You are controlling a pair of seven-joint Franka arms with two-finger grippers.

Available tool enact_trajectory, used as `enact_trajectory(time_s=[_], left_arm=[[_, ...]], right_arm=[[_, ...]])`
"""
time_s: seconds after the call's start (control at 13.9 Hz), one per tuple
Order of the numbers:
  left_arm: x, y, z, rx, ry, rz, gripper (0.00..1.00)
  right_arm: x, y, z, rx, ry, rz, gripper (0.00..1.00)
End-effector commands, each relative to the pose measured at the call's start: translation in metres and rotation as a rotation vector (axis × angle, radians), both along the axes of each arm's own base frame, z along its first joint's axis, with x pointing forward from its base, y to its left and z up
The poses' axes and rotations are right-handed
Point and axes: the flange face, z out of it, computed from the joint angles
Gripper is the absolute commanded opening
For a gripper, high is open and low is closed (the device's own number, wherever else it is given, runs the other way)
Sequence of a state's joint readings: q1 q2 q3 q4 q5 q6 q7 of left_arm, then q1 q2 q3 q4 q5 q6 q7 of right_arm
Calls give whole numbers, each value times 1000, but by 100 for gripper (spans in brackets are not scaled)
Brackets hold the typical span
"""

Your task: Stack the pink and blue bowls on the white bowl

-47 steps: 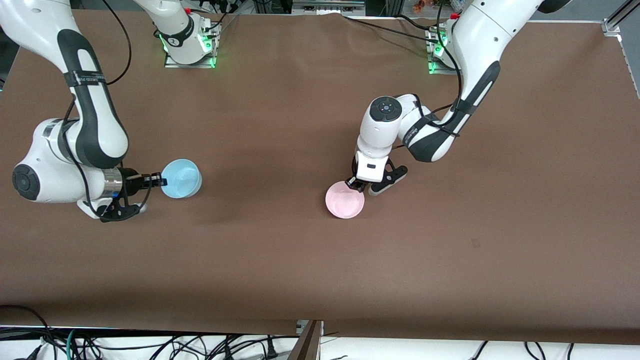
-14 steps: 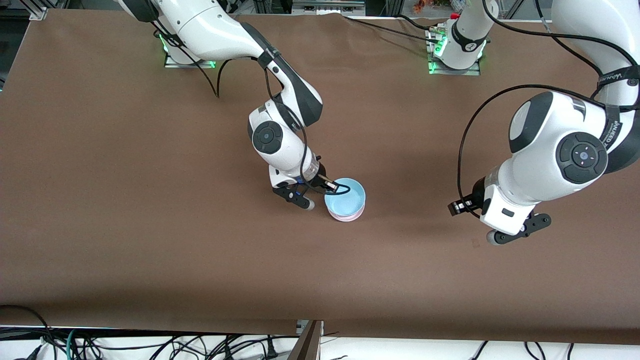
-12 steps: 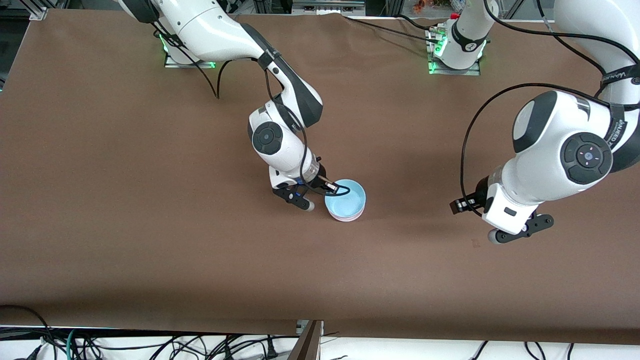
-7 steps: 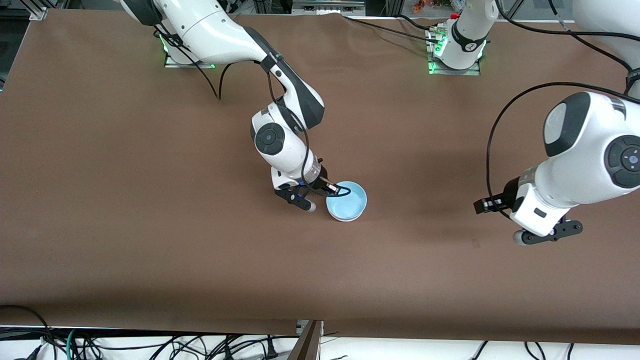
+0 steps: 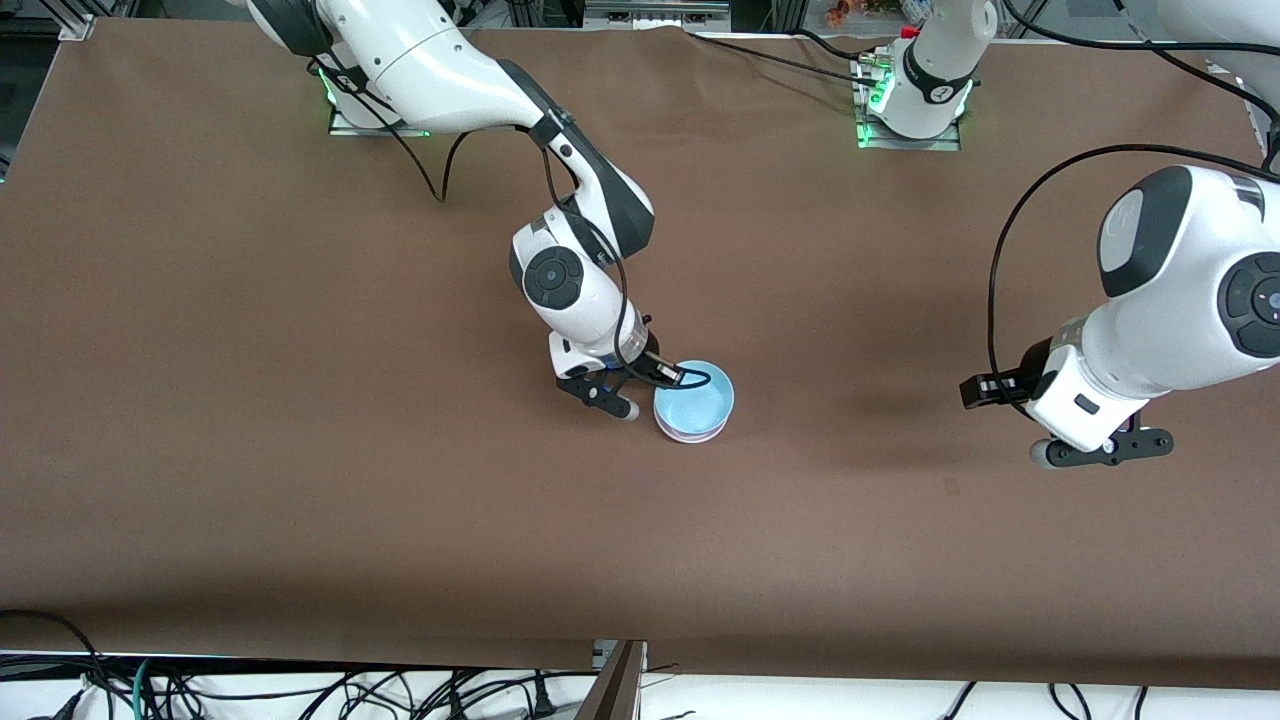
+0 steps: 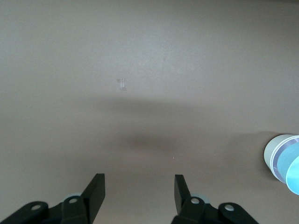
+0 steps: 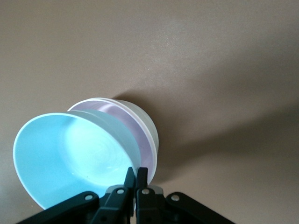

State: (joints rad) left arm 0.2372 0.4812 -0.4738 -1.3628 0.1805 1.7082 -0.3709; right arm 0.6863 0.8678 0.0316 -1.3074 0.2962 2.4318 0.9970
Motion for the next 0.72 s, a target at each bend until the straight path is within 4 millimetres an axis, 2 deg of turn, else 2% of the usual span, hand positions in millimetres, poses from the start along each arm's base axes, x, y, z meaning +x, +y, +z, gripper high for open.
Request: enact_trajectory(time_s=[0.0, 0.36, 0.43, 0.51, 0.58, 0.65], left_arm=[[-9, 3, 5, 1, -4, -21, 71], [-8, 3, 5, -1, -12, -21, 73], [-8, 3, 6, -1, -13, -21, 73], [-8, 3, 5, -3, -13, -20, 74], [-8, 4, 6, -3, -14, -18, 74], [-8, 4, 6, -3, -14, -18, 74]], right_arm=[[3, 6, -1, -18, -33, 9, 1], [3, 6, -7, -24, -27, 9, 3], [2, 6, -7, -25, -27, 12, 17], [3, 5, -8, -27, -27, 13, 63], [3, 5, -7, -28, -27, 16, 100], [3, 4, -4, -31, -26, 18, 100]])
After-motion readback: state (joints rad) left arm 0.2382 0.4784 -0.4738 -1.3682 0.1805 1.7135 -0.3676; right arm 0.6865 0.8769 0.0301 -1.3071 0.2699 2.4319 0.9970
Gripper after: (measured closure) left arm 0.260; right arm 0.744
